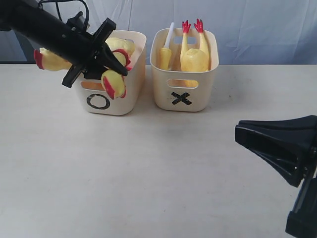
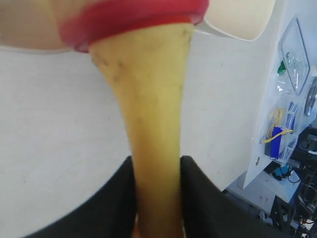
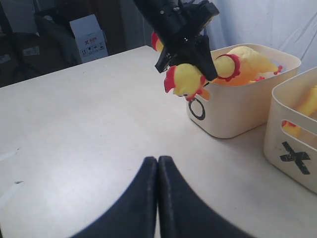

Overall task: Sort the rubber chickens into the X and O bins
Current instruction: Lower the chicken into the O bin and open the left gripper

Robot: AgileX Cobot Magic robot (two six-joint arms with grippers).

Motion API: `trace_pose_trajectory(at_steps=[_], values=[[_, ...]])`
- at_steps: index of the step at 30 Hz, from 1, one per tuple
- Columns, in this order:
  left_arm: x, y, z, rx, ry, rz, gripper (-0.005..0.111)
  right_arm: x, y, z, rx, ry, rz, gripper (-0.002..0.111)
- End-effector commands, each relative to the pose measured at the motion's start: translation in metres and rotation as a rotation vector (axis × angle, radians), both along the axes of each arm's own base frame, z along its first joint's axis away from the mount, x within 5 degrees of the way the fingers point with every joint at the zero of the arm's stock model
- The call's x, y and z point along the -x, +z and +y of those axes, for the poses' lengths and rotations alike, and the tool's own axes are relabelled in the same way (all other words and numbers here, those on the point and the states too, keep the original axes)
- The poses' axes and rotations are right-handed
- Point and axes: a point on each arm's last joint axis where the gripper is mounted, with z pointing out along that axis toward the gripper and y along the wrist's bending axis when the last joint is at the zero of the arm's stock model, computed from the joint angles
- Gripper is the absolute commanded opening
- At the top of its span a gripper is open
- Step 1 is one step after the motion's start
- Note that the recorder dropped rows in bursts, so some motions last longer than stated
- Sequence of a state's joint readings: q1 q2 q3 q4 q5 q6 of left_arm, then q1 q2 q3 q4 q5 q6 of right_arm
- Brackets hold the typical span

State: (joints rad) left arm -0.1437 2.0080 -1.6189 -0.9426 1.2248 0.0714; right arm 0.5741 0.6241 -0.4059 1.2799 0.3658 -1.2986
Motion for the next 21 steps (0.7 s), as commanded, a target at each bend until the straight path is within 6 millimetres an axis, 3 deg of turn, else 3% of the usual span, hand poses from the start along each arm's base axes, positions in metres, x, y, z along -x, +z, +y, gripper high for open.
trace_pose_trajectory(at_steps=[1, 5, 21], values=[[-0.0023, 0.0082, -0.0008, 0.041, 0.025, -0.024, 0.043, -0.0004, -0.0008, -0.0010, -0.003, -0.011, 0.001, -0.001], [-0.0026, 0.0097, -0.0018, 0.062, 0.031, -0.021, 0.050, -0.0004, -0.0008, -0.0010, -0.003, -0.011, 0.001, -0.001], [-0.0025, 0.0148, -0.0052, 0.130, 0.042, -0.004, 0.050, -0.0004, -0.0007, -0.0010, -0.004, -0.011, 0.002, -0.001]])
